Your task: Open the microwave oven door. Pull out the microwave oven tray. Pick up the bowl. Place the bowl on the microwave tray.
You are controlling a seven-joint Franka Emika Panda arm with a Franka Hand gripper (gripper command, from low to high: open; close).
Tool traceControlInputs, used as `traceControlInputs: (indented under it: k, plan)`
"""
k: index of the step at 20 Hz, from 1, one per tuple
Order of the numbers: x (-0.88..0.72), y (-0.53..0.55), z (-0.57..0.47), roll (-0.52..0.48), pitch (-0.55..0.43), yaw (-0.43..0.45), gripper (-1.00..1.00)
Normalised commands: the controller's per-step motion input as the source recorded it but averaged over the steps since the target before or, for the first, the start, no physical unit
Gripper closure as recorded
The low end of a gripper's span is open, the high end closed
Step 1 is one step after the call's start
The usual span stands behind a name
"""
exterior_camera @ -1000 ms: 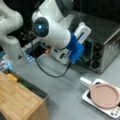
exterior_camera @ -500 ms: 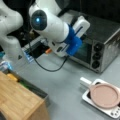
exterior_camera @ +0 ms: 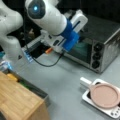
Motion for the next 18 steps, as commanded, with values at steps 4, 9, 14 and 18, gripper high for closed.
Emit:
traceControlInputs:
  k: [4,9,14,18]
  plan:
    - [-0.01,-0.15,0.77,-0.481,0.156,0.223,-1.00]
    - [0.11,-0.20,0.23,-0.380,0.118,0.256,-1.00]
    - [0.07,-0.30,0.15,-0.515,0.060,0.322,-1.00]
    - [0.05,-0.25,0.25,-0.441,0.131,0.296,-1.00]
